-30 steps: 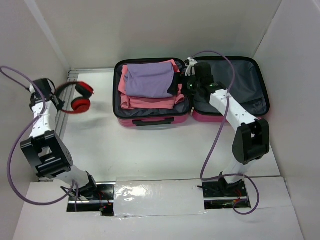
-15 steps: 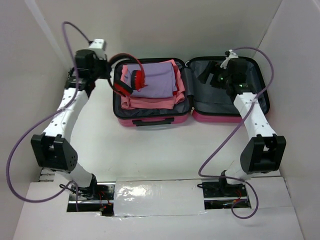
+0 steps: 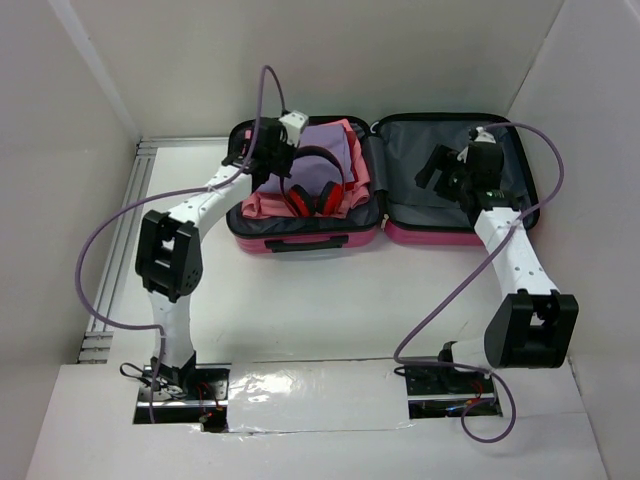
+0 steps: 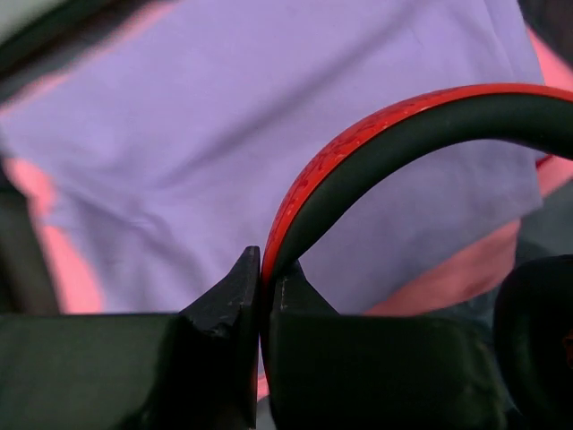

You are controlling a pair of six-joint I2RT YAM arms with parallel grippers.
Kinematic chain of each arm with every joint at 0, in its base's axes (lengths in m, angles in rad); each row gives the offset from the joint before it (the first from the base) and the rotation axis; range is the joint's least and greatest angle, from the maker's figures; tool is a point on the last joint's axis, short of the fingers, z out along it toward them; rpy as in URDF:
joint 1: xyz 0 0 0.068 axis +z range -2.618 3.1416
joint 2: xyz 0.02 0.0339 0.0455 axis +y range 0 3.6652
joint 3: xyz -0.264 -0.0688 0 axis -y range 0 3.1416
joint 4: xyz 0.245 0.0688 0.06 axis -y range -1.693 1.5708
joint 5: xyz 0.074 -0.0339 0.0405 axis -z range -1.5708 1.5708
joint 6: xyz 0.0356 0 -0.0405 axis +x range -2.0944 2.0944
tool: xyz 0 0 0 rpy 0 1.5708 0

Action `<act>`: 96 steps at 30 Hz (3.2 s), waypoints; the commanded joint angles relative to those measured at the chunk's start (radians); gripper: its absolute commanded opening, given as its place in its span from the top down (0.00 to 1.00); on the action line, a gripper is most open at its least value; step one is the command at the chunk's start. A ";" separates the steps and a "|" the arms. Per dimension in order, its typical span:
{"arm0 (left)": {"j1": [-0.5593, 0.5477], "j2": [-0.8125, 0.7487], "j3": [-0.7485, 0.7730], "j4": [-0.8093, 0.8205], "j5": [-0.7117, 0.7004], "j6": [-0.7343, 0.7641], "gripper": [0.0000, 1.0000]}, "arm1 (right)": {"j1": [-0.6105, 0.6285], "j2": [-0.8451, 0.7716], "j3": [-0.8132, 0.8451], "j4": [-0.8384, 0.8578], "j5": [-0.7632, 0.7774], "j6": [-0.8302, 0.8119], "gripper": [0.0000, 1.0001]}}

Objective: Pack the luggage

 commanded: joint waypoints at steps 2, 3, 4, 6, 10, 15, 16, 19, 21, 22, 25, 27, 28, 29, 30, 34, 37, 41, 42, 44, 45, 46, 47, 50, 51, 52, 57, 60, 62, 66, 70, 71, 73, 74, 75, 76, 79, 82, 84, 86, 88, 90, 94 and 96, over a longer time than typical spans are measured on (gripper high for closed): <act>0.003 0.019 0.010 0.090 0.050 -0.021 1.00 | -0.019 -0.063 -0.038 -0.029 0.125 0.017 0.02; 0.003 0.019 -0.008 0.099 0.059 -0.022 1.00 | -0.028 -0.063 -0.051 -0.042 0.136 0.026 0.01; 0.003 0.019 -0.039 0.111 0.072 -0.022 1.00 | -0.028 -0.063 -0.051 -0.042 0.136 0.026 0.01; 0.003 0.019 -0.065 0.111 0.063 -0.022 1.00 | -0.038 -0.074 -0.076 -0.042 0.147 0.036 0.01; 0.003 0.010 -0.157 0.174 0.006 -0.022 1.00 | -0.047 -0.096 -0.119 -0.060 0.210 0.099 0.01; 0.003 -0.022 -0.237 0.225 -0.014 -0.012 0.67 | -0.105 -0.096 -0.183 -0.092 0.253 0.152 0.01; 0.003 -0.031 -0.237 0.225 -0.014 -0.012 0.59 | -0.120 -0.096 -0.194 -0.092 0.236 0.162 0.01; 0.003 -0.062 -0.226 0.212 0.007 -0.012 0.36 | -0.171 -0.096 -0.205 -0.092 0.195 0.187 0.01; -0.006 -0.086 -0.217 0.200 0.007 -0.021 0.29 | -0.191 -0.106 -0.214 -0.103 0.186 0.198 0.01; -0.006 -0.117 -0.217 0.189 0.007 -0.022 0.24 | -0.191 -0.106 -0.214 -0.112 0.199 0.207 0.01; -0.006 -0.166 -0.186 0.165 -0.016 -0.031 0.12 | -0.229 -0.106 -0.223 -0.138 0.221 0.216 0.00; -0.006 -0.203 -0.141 0.115 -0.039 -0.040 0.07 | -0.269 -0.106 -0.234 -0.139 0.221 0.225 0.00; 0.003 -0.214 -0.120 0.093 -0.051 -0.040 0.07 | -0.284 -0.097 -0.245 -0.139 0.209 0.225 0.00; 0.003 -0.223 -0.102 0.070 -0.071 -0.054 0.06 | -0.298 -0.097 -0.245 -0.139 0.209 0.239 0.00; 0.015 -0.247 -0.078 0.050 -0.082 -0.069 0.06 | -0.326 -0.097 -0.260 -0.113 0.195 0.248 0.00; 0.054 -0.342 -0.109 -0.005 -0.125 -0.110 0.02 | -0.370 -0.088 -0.282 -0.082 0.169 0.279 0.00; 0.148 -0.434 -0.200 -0.005 -0.114 -0.159 0.00 | -0.380 -0.070 -0.272 -0.062 0.181 0.279 0.00; 0.250 -0.516 -0.289 -0.005 -0.071 -0.207 0.00 | -0.390 -0.012 -0.249 -0.050 0.192 0.279 0.00; 0.262 -0.527 -0.301 -0.005 -0.086 -0.218 0.00 | -0.401 -0.001 -0.249 -0.040 0.204 0.279 0.00; 0.276 -0.537 -0.324 -0.005 -0.147 -0.218 0.00 | -0.401 0.022 -0.249 -0.024 0.213 0.279 0.00; 0.276 -0.551 -0.324 -0.019 -0.170 -0.218 0.00 | -0.401 0.022 -0.249 -0.013 0.224 0.279 0.00; 0.285 -0.551 -0.324 -0.034 -0.189 -0.218 0.00 | -0.410 0.038 -0.249 0.009 0.224 0.279 0.00; 0.285 -0.560 -0.335 -0.035 -0.201 -0.218 0.00 | -0.410 0.038 -0.260 0.021 0.224 0.279 0.01; 0.325 -0.551 -0.335 -0.076 -0.211 -0.247 0.00 | -0.410 0.075 -0.260 0.056 0.245 0.279 0.07; 0.345 -0.551 -0.347 -0.105 -0.211 -0.270 0.00 | -0.410 0.096 -0.230 0.056 0.245 0.279 0.09; 0.345 -0.541 -0.347 -0.105 -0.211 -0.279 0.02 | -0.410 0.108 -0.216 0.046 0.259 0.279 0.09; 0.379 -0.455 -0.361 -0.137 -0.217 -0.340 0.02 | -0.410 0.154 -0.168 0.046 0.279 0.270 0.24; 0.397 -0.390 -0.361 -0.137 -0.166 -0.383 0.03 | -0.410 0.176 -0.168 0.092 0.290 0.270 0.44; 0.397 -0.364 -0.361 -0.137 -0.142 -0.384 0.04 | -0.410 0.186 -0.168 0.101 0.290 0.261 0.59; 0.397 -0.320 -0.379 -0.104 -0.117 -0.402 0.05 | -0.410 0.216 -0.131 0.060 0.316 0.261 0.99; 0.397 -0.271 -0.379 -0.104 -0.117 -0.420 0.05 | -0.397 0.194 -0.120 0.059 0.327 0.248 1.00; 0.397 -0.260 -0.379 -0.104 -0.117 -0.420 0.05 | -0.387 0.164 -0.111 0.059 0.337 0.239 1.00; 0.397 -0.232 -0.370 -0.104 -0.117 -0.442 0.05 | -0.332 0.127 -0.082 0.059 0.389 0.224 1.00; 0.397 -0.221 -0.370 -0.104 -0.117 -0.452 0.05 | -0.309 0.095 -0.067 0.059 0.411 0.201 1.00; 0.397 -0.212 -0.370 -0.104 -0.100 -0.453 0.05 | -0.261 0.079 -0.053 0.059 0.431 0.190 1.00; 0.397 -0.203 -0.361 -0.104 -0.090 -0.453 0.06 | -0.233 0.064 -0.038 0.059 0.464 0.178 1.00; 0.397 -0.174 -0.352 -0.095 -0.054 -0.472 0.08 | -0.112 0.010 0.019 0.070 0.515 0.129 1.00; 0.397 -0.146 -0.340 -0.094 -0.031 -0.483 0.08 | 0.019 -0.033 0.071 0.099 0.564 0.075 1.00; 0.397 -0.122 -0.330 -0.104 -0.020 -0.483 0.09 | 0.120 -0.056 0.105 0.128 0.604 0.032 1.00; 0.397 -0.099 -0.330 -0.104 0.005 -0.483 0.10 | 0.189 -0.071 0.117 0.151 0.613 -0.021 1.00; 0.397 -0.088 -0.330 -0.084 0.035 -0.483 0.12 | 0.284 -0.088 0.117 0.212 0.613 -0.058 1.00; 0.397 -0.079 -0.340 -0.064 0.065 -0.483 0.13 | 0.344 -0.114 0.076 0.268 0.562 -0.112 1.00; 0.358 -0.057 -0.340 -0.053 0.066 -0.460 0.14 | 0.513 -0.100 0.077 0.340 0.520 -0.245 1.00; 0.344 -0.048 -0.350 -0.044 0.066 -0.460 0.14 | 0.615 -0.084 0.109 0.359 0.508 -0.290 1.00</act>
